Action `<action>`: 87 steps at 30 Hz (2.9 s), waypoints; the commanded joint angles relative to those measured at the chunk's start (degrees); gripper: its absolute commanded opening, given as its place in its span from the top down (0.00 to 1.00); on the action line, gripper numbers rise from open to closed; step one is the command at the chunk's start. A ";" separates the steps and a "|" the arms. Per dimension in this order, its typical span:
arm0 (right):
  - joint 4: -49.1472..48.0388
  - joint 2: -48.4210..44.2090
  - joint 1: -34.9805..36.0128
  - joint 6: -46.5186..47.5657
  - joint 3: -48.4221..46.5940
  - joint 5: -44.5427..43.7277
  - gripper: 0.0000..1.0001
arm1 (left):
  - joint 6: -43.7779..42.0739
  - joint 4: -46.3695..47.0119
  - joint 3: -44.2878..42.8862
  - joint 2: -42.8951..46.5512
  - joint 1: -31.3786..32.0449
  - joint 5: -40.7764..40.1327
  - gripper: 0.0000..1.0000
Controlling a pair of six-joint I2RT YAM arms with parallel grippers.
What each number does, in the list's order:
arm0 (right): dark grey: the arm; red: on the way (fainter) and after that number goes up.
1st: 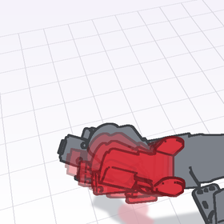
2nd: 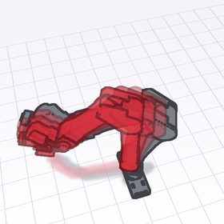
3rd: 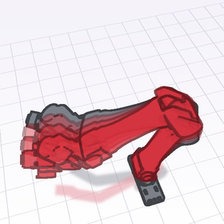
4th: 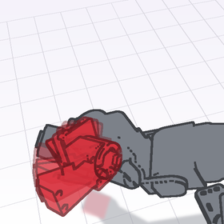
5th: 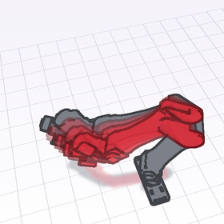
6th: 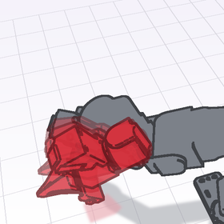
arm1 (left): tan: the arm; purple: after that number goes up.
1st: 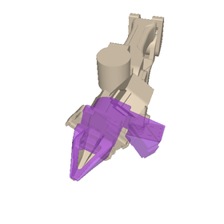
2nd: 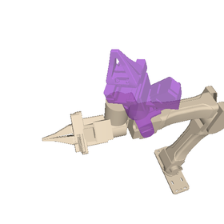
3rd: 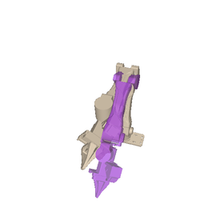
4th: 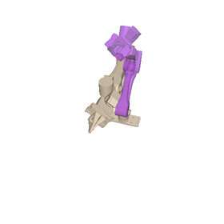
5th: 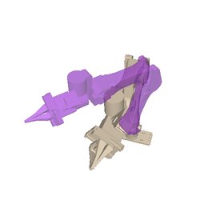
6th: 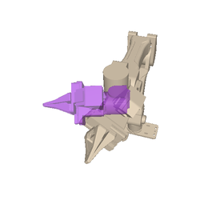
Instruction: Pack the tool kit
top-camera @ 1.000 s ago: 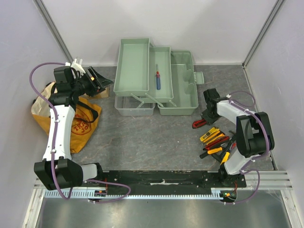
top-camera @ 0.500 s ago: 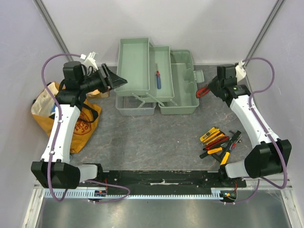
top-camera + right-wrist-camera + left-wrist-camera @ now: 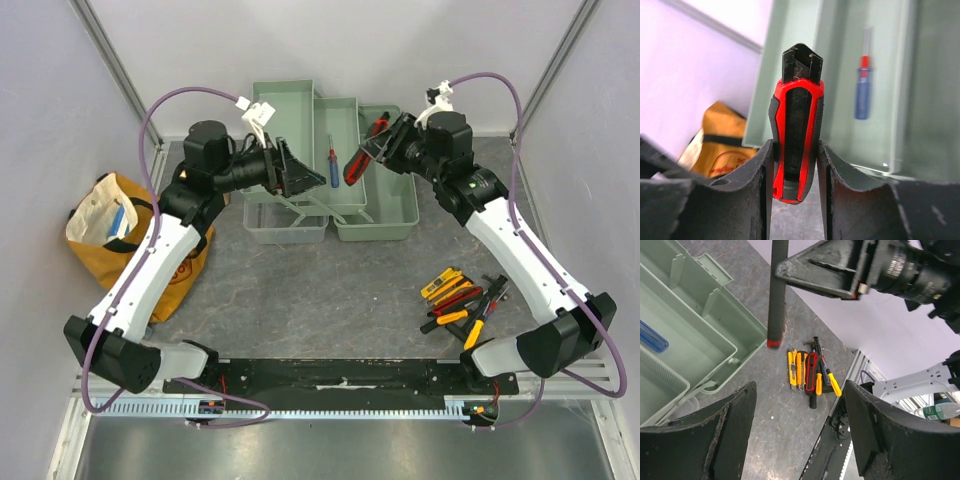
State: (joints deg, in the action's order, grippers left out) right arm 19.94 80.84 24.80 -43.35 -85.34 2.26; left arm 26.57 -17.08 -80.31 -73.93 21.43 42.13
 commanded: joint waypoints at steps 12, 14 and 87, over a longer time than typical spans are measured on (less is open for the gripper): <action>-15.29 3.18 7.63 -0.15 -2.73 13.91 0.97 | -6.88 -0.05 -5.03 -7.72 7.31 -12.59 0.38; -15.29 3.62 7.90 -0.15 -2.73 13.65 0.97 | -7.06 -0.84 -5.20 -7.81 7.40 -13.56 0.55; 10.99 -2.35 0.96 -1.65 7.73 -25.64 0.02 | -1.96 -21.41 -16.98 -16.16 -10.88 -35.62 0.50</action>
State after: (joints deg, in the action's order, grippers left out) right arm 30.61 78.41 27.05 -43.99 -78.32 -23.92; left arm 25.12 -39.38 -94.21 -95.53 10.92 10.55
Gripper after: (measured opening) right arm 0.978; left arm 0.502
